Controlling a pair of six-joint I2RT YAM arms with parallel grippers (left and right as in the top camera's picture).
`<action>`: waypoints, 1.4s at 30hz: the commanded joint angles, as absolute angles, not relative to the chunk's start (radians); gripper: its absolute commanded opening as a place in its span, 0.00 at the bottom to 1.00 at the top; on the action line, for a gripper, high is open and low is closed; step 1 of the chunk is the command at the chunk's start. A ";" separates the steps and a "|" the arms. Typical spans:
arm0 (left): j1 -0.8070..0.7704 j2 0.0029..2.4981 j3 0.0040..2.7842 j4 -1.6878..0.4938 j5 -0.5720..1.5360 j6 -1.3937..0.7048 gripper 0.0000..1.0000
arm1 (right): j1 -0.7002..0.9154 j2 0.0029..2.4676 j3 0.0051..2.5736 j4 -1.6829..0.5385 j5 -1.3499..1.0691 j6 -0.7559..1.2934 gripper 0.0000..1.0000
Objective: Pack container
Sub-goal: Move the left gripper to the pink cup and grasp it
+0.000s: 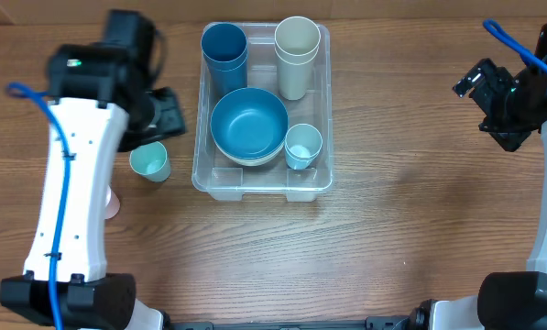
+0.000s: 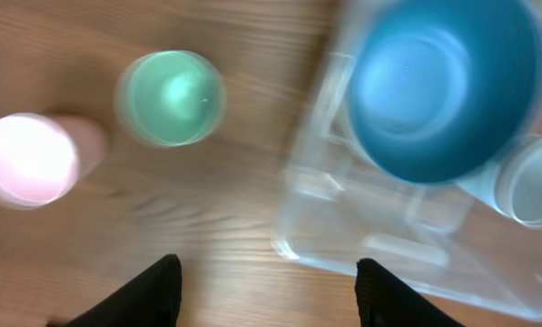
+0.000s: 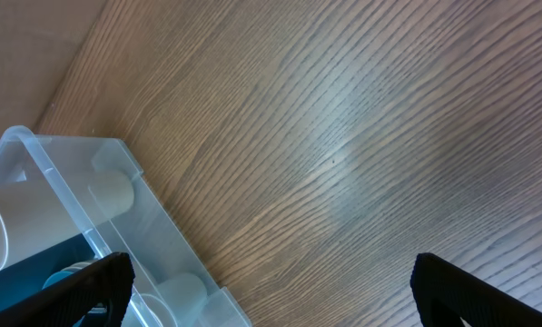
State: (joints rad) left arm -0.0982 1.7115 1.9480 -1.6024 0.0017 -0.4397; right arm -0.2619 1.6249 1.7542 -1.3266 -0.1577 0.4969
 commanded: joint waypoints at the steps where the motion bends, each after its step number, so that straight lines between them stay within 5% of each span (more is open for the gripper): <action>1: 0.015 1.707 1.959 -1.634 -0.006 -0.378 0.61 | -0.263 1.614 1.786 -1.323 -0.159 0.498 1.00; 21: 0.559 1.697 1.814 -1.639 0.161 -0.320 0.50 | -0.263 1.614 1.786 -1.334 -0.159 0.498 1.00; 29: 0.607 1.604 1.342 -1.319 0.202 -0.360 0.53 | -0.263 1.614 1.786 -1.334 -0.159 0.498 1.00; 42: 0.624 1.604 1.107 -1.063 0.138 -0.375 0.49 | -0.263 1.614 1.786 -1.334 -0.159 0.498 1.00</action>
